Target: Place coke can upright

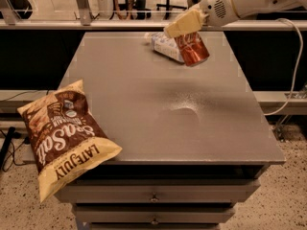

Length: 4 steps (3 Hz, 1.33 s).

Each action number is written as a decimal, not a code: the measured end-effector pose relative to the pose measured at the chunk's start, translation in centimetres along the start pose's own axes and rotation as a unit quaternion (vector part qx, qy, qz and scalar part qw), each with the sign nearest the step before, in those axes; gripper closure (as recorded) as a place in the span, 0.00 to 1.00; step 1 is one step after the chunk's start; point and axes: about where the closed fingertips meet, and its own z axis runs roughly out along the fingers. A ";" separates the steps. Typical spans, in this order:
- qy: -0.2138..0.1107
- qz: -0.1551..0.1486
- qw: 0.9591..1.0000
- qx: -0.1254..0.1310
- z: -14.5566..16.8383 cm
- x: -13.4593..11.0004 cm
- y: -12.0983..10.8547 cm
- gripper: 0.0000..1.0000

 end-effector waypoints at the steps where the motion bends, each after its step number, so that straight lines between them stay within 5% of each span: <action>1: -0.030 -0.004 0.999 -0.018 0.1 -0.9 0.2 1.00; 2: -0.110 -0.022 0.992 -0.064 0.5 0.4 2.0 1.00; 4: -0.207 -0.084 0.968 -0.115 0.3 5.6 4.7 1.00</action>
Offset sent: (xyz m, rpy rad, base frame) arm -0.0388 0.0116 -0.0094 0.3400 -0.1921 0.2180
